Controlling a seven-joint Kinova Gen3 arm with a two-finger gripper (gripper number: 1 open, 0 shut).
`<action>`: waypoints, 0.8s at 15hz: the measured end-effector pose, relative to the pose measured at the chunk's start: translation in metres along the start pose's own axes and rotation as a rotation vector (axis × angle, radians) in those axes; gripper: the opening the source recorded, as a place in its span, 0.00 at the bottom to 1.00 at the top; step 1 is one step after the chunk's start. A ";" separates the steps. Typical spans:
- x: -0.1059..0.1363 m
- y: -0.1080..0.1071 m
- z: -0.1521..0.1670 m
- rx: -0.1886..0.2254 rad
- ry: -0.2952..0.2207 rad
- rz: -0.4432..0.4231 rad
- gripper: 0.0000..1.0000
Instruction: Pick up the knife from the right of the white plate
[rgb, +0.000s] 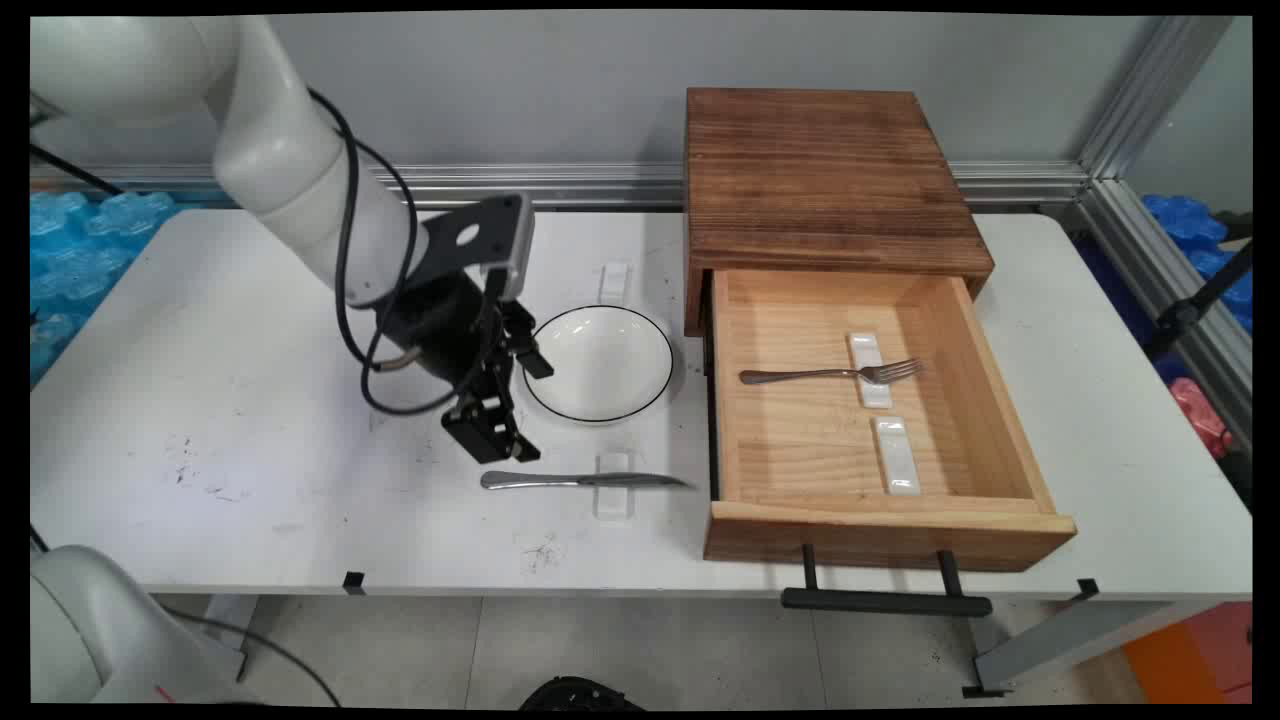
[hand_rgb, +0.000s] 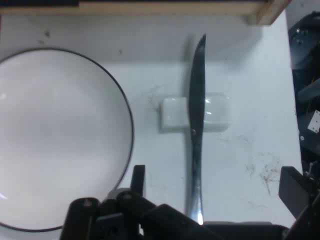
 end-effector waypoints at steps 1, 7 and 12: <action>-0.003 0.001 0.006 0.001 -0.005 0.000 1.00; -0.019 0.005 0.048 0.007 -0.042 -0.015 1.00; -0.023 0.005 0.075 0.001 -0.054 -0.016 1.00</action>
